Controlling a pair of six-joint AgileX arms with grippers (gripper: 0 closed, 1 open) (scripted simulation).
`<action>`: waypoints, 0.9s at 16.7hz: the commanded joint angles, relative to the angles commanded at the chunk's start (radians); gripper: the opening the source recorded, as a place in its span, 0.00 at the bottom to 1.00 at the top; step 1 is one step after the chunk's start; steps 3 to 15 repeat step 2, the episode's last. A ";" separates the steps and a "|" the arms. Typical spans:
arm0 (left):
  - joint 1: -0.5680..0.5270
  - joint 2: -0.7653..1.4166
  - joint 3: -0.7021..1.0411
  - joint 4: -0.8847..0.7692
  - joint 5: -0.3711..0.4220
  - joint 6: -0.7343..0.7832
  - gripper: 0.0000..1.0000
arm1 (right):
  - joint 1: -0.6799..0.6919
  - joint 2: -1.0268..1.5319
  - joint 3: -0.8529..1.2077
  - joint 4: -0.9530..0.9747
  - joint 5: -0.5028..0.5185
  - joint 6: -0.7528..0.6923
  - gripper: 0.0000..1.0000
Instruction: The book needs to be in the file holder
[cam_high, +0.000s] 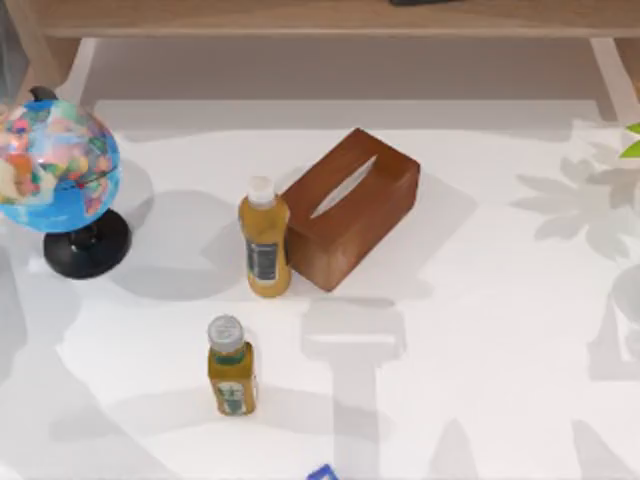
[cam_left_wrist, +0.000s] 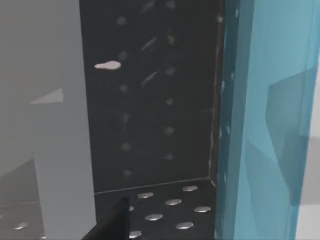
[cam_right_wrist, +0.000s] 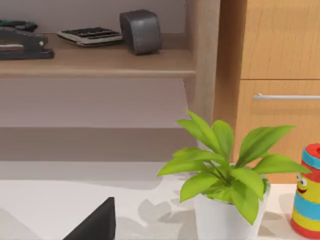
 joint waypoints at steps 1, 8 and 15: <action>0.000 0.000 0.000 0.000 0.000 0.000 1.00 | 0.000 0.000 0.000 0.000 0.000 0.000 1.00; 0.000 0.000 0.000 0.000 0.000 0.000 1.00 | 0.000 0.000 0.000 0.000 0.000 0.000 1.00; 0.000 0.000 0.000 0.000 0.000 0.000 1.00 | 0.000 0.000 0.000 0.000 0.000 0.000 1.00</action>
